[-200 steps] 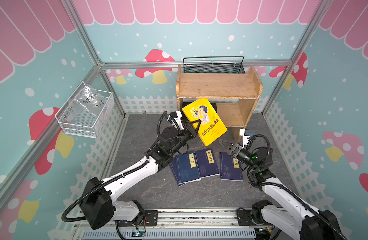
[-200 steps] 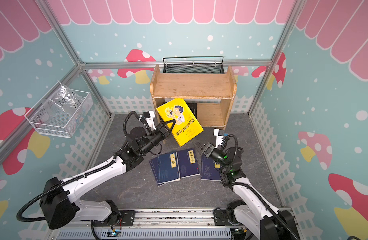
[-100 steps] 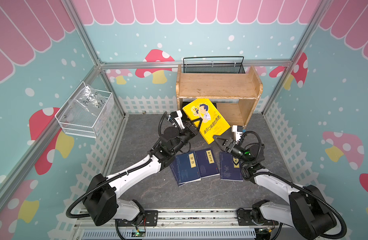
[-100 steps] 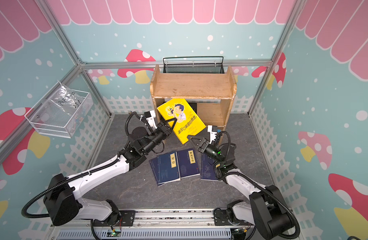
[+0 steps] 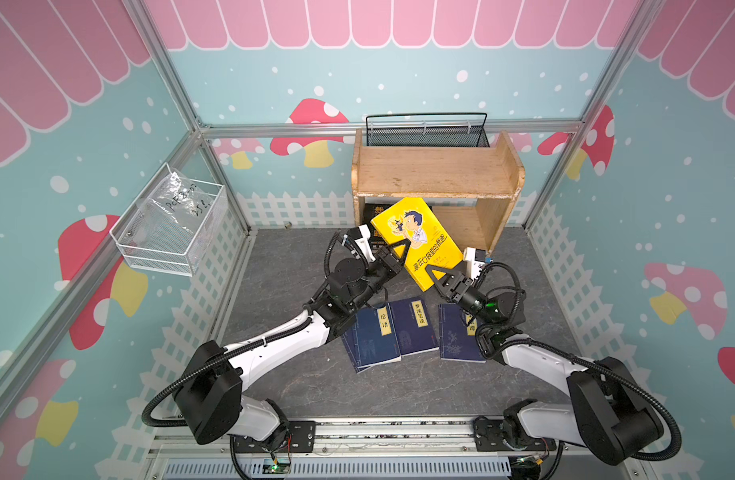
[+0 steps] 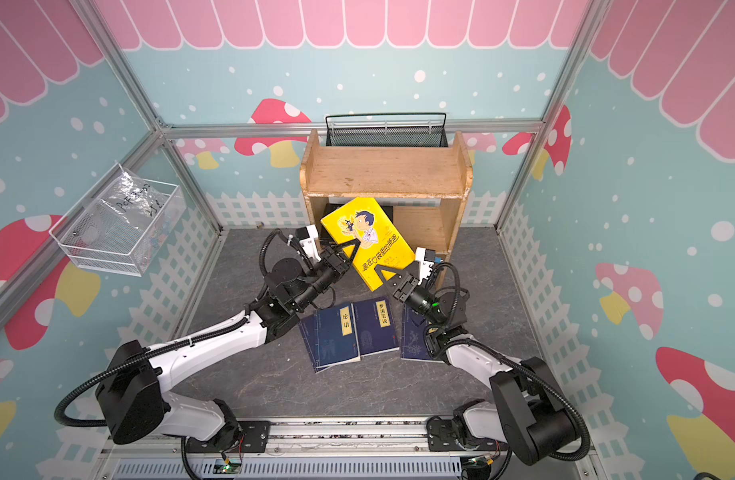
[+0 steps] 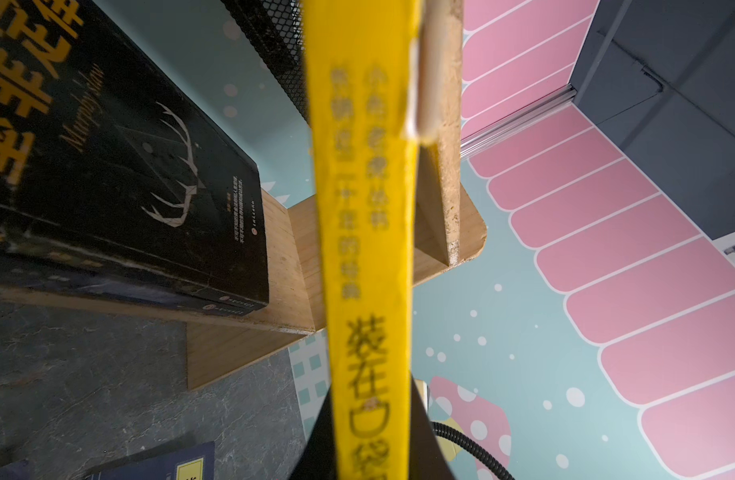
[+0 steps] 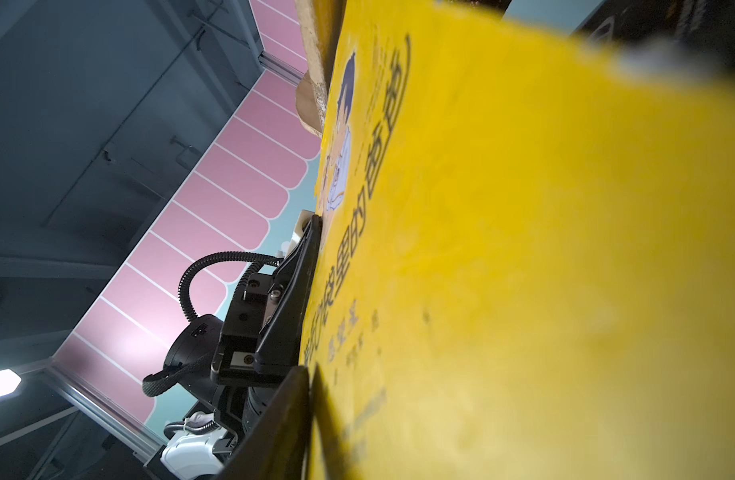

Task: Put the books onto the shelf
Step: 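Push the yellow book toward the lower shelf with both grippers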

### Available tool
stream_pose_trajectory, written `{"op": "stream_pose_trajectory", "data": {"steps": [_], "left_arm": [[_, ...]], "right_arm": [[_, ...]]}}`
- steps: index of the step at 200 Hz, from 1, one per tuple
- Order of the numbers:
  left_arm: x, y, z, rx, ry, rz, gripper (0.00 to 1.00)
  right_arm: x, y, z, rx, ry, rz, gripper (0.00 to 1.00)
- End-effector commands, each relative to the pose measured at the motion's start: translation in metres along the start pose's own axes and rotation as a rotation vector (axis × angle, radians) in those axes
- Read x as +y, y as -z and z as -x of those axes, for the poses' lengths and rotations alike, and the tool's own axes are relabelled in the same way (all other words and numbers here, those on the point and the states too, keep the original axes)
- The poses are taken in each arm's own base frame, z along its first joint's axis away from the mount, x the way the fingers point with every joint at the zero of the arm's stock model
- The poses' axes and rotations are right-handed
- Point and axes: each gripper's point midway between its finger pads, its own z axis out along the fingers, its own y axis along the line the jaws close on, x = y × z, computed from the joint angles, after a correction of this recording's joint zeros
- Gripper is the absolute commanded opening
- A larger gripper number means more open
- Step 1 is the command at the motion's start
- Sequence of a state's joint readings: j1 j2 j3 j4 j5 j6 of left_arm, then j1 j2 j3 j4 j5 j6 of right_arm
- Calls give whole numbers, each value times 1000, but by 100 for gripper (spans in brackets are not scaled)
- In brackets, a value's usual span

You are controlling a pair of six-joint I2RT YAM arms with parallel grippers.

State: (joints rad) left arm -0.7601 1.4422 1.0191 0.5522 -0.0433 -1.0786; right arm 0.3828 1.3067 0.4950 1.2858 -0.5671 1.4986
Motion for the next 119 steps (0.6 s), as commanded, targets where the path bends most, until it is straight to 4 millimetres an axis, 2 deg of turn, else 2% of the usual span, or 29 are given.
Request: {"op": "stream_pose_trajectory", "data": {"steps": [1,9,26,56,64,76,96,119], "left_arm": [[-29,4,12,-52,30,-103,1],[-27,4,11,-51,28,-96,5],[-23,7,10,-48,22,-80,19],[-11,13,9,-36,-16,-33,60],[-7,16,9,-24,-35,-18,68],[-1,20,11,-17,-51,6,75],[10,31,18,4,-79,28,83],[24,43,27,51,-116,72,91]], "right_arm": [[23,-5,10,-37,19,81,27],[21,-4,10,-42,15,75,22],[17,-4,10,-43,4,67,16],[16,-4,8,-22,-2,66,8],[17,-3,8,-20,-3,66,7],[16,-1,9,-18,-6,63,7],[19,3,11,6,-1,66,7],[21,3,8,122,21,49,7]]}}
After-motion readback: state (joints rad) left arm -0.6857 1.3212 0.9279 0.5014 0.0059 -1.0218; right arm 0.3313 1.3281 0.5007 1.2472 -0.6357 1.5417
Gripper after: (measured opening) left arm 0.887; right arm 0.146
